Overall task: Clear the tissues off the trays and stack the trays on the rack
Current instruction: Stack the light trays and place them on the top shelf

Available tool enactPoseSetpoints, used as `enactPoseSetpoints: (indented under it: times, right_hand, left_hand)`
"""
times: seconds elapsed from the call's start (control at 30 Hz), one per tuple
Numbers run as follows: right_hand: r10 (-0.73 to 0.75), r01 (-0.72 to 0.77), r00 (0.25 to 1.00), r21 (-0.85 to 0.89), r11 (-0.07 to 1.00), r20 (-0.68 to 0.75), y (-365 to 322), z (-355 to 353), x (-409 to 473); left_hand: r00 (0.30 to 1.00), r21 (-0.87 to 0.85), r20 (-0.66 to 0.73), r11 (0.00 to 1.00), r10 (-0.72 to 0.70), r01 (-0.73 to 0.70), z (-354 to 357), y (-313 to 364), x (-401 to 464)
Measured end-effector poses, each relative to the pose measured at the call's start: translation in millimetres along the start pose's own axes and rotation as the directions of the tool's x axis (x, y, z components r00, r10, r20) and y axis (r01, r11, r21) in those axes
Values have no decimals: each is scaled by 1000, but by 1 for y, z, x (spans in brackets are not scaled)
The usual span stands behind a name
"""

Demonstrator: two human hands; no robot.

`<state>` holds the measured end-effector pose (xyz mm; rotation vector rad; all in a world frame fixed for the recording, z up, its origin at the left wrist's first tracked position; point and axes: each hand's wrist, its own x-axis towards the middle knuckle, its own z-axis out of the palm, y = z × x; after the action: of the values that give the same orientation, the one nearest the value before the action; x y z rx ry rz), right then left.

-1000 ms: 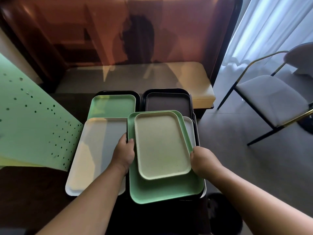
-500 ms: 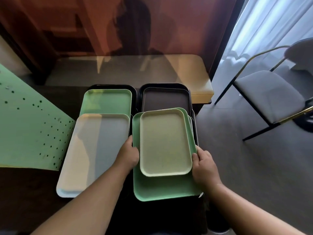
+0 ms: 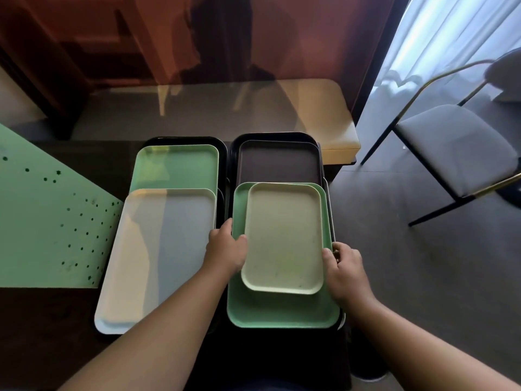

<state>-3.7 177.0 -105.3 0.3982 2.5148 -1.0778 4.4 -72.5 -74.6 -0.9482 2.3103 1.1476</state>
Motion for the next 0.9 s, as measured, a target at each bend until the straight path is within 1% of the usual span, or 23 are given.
enactPoseSetpoints:
  times: [0.07,0.13,0.2,0.23,0.33,0.43,0.5,0.6,0.7,0.83,0.9]
  right_hand:
    - [46,-47,998,15,999,47,-4,2,3]
    - [88,-86,993,-22,996,79,-9,2,8]
    - [117,-112,990,-58,992,85,-15,3,11]
    - [128,-124,989,-48,991,73,-17,3,12]
    - [146,-146,989,69,987,0,-18,3,9]
    - [159,-141,985,217,966,-66,-24,1,14]
    - [151,-123,984,258,958,-92,-33,2,26]
    - [140,-109,985,270,957,-97,-52,0,49]
    - [110,-88,991,251,964,-76,-70,-6,77]
    - [84,-74,995,180,981,-47,-84,-10,102]
    - [77,-72,997,131,989,-30,-87,-12,109]
  left_hand:
    - [1000,-17,-12,1000,-13,13,1,3,-2]
    - [999,-24,-44,1000,-7,6,2,8,-1]
    - [997,-39,-69,999,-21,19,4,10,1]
    - [996,-52,-77,998,-37,33,5,9,2]
    - [993,-128,-95,990,-73,60,4,7,-1]
    - [990,-228,-129,973,-55,24,1,14,2]
    - [986,-265,-162,964,-32,-12,-8,30,8]
    - [982,-310,-188,948,11,-70,-22,55,22]
    - [983,-286,-179,953,50,-100,-32,69,40]
    - [982,-153,-162,980,100,-125,-33,76,68]
    - [983,-123,-145,984,110,-129,-29,77,78]
